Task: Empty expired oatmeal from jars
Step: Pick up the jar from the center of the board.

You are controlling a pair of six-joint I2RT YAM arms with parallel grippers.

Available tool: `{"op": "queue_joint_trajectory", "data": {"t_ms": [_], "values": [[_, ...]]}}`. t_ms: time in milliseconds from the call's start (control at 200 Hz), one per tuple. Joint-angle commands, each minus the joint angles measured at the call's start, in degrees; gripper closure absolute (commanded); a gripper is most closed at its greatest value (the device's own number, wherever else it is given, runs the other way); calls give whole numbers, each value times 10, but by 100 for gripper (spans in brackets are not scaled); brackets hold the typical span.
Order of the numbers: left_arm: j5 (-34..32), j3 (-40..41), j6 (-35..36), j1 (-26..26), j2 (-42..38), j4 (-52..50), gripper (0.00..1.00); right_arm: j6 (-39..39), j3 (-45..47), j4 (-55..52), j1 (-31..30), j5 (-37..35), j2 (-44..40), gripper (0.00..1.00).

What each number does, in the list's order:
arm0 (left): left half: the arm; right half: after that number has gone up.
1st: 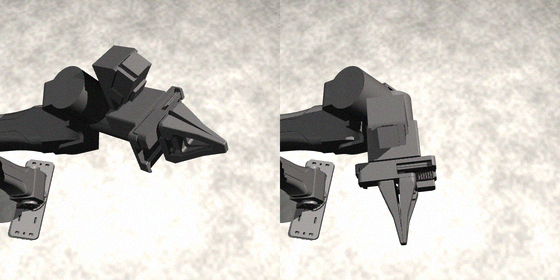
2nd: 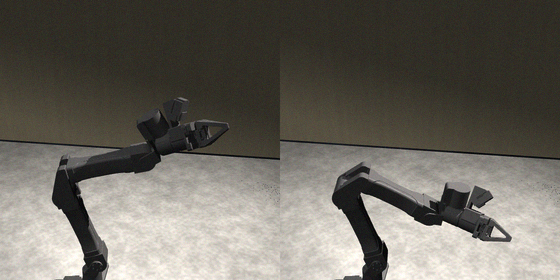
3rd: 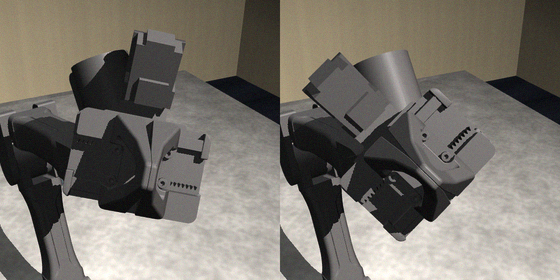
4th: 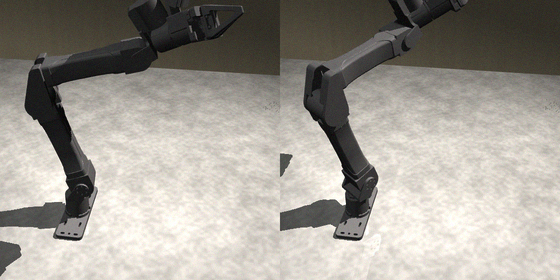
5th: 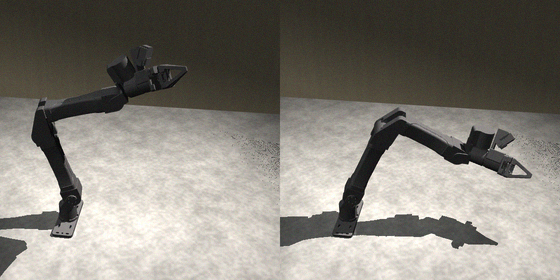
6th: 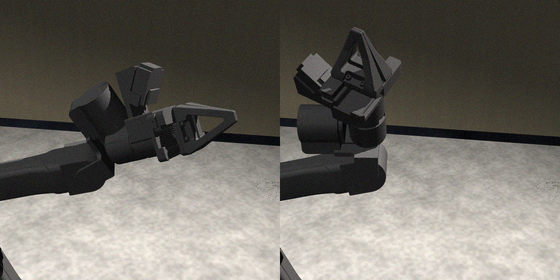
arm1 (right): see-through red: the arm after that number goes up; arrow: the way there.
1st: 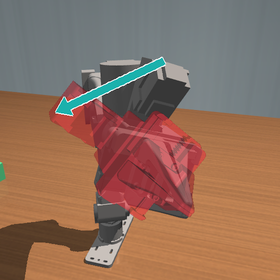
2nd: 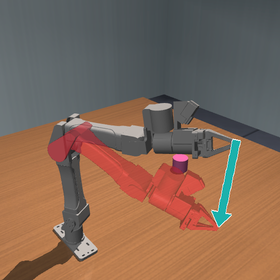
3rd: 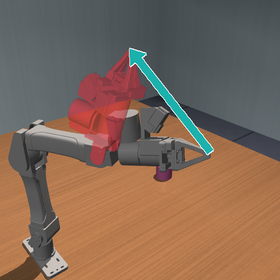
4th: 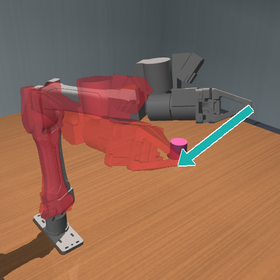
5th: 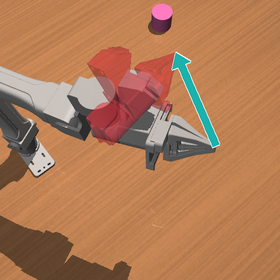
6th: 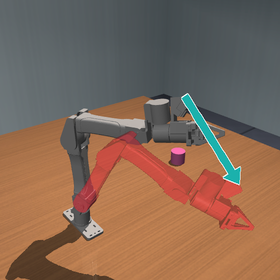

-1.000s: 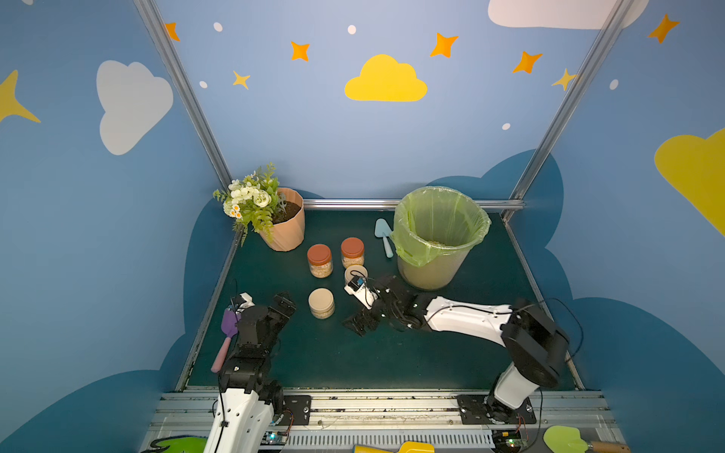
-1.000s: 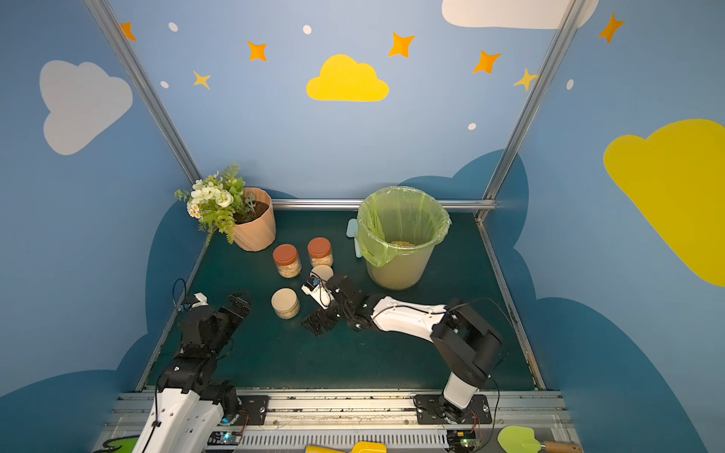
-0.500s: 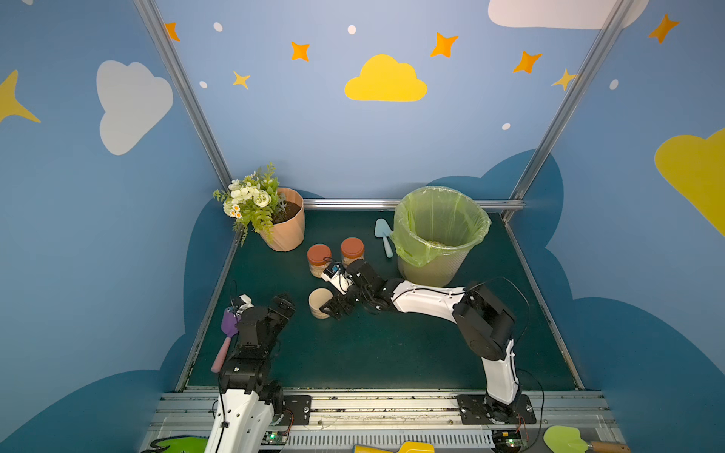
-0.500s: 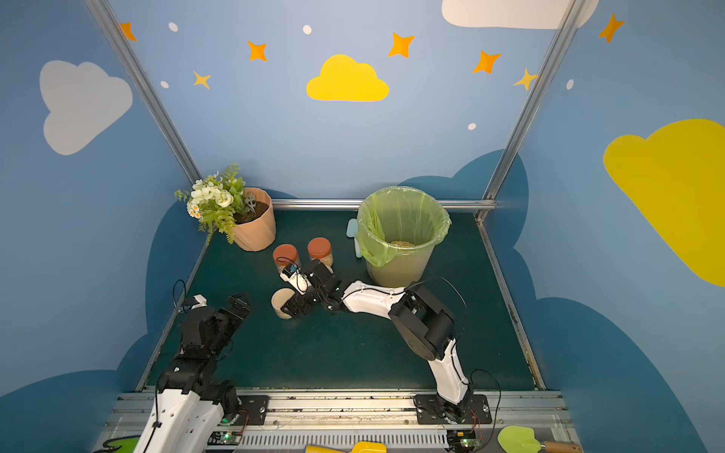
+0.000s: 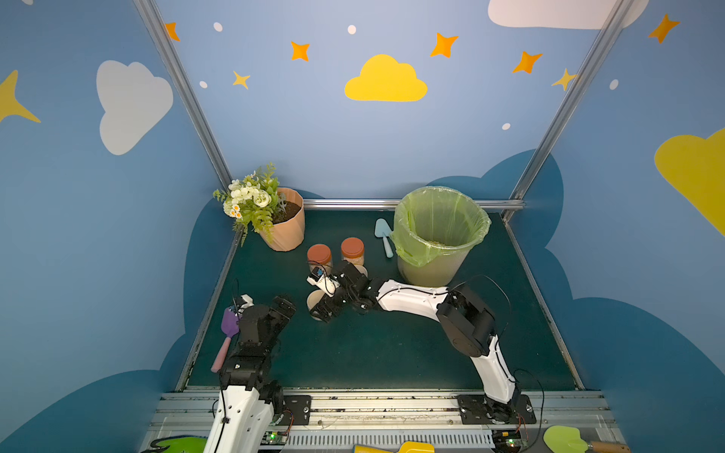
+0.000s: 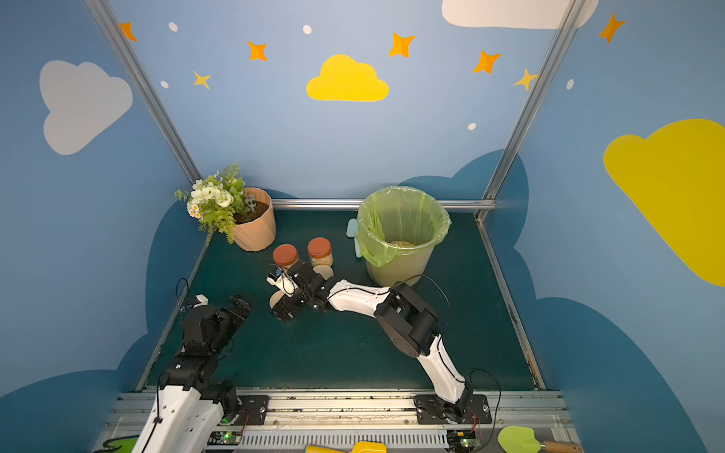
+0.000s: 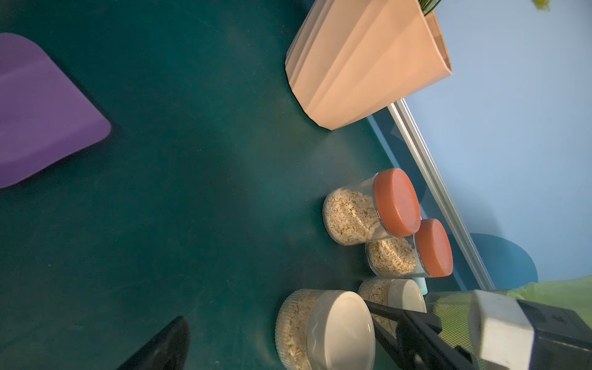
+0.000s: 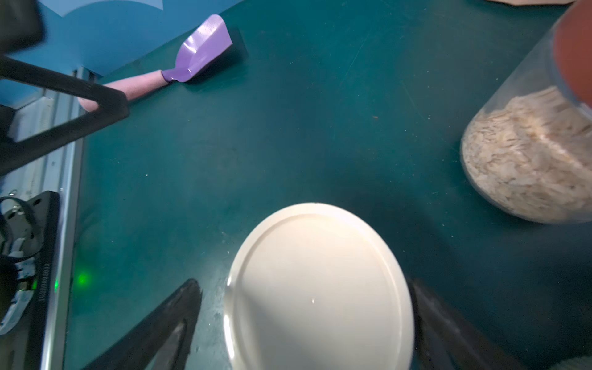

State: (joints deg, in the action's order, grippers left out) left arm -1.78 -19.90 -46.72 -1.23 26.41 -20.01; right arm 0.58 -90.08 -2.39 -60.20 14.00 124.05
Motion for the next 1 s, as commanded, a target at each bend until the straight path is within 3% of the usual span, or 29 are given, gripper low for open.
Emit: {"op": "queue_joint_trajectory", "data": {"t_ms": [0, 230, 776, 991], "values": [[5, -10, 14, 4, -7, -10, 0, -4, -16, -18, -6, -33, 19, 2], [4, -11, 20, 4, -17, -20, 0, -8, -49, -36, -11, -66, 40, 2], [5, -21, 32, 6, -27, -33, 0, 5, -74, -55, -11, -65, 58, 9], [10, -23, 42, 6, -28, -26, 0, 12, -65, -65, -9, -71, 37, 26]]}}
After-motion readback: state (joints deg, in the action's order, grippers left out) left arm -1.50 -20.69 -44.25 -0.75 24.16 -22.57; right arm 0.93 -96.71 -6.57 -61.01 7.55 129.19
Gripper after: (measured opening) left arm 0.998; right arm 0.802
